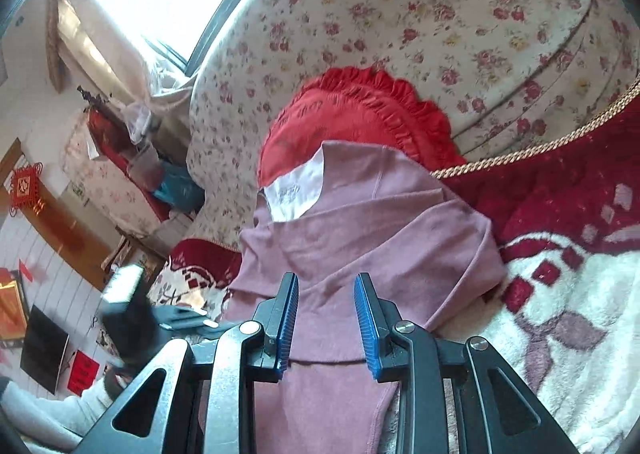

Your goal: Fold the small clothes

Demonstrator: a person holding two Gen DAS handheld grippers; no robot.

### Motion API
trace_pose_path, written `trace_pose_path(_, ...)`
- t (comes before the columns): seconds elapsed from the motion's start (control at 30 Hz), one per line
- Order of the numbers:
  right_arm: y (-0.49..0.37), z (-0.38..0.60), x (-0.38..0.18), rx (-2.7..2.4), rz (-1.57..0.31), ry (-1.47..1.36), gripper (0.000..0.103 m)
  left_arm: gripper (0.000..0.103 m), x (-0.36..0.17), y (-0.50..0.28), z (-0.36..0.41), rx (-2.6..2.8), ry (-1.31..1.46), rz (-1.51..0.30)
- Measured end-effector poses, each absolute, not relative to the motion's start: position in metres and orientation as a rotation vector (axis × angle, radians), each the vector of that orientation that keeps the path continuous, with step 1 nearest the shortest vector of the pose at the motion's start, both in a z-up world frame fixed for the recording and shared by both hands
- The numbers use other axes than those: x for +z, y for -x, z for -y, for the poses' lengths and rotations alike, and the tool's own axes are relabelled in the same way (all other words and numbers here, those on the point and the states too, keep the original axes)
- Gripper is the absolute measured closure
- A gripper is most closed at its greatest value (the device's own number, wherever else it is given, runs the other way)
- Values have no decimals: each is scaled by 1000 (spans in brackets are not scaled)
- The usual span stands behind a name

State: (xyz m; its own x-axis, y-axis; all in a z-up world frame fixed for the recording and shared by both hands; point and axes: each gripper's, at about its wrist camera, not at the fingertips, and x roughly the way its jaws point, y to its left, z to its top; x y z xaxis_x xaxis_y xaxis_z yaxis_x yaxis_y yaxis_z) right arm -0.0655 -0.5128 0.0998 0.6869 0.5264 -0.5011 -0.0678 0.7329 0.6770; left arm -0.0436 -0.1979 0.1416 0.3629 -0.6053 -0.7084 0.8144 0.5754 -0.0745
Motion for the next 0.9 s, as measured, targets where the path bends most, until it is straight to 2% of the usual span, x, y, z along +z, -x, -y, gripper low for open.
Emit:
trace_pose_path(0.1,62,514,101,350,-745,-681,76,101,160,34,186,-911,-329,-740)
trace_pose_path(0.23,62,509,101,362,-751,-672,75,97,140,54,189,-943,-441,-753)
trace_pose_path(0.4,61,505,91,365,-774,-698,75,64,88,72,196,-938,-530,-839)
trace_pose_path(0.63,59,496,87,387,-792,-676,75,63,48,85,209,-907,-722,-841)
trace_pose_path(0.7,58,496,84,379,-795,-675,75,51,39,84,215,-860,-783,-809)
trace_pose_path(0.73,58,498,82,376,-797,-681,75,49,37,81,217,-846,-785,-796)
trace_pose_path(0.8,57,501,79,364,-798,-698,75,51,37,69,219,-865,-728,-806)
trace_pose_path(0.83,57,502,78,358,-797,-704,75,56,38,64,220,-871,-701,-820)
trace_pose_path(0.87,58,504,77,351,-795,-708,75,85,39,57,221,-872,-671,-833)
trace_pose_path(0.9,58,506,77,345,-793,-710,75,97,40,50,222,-876,-636,-859)
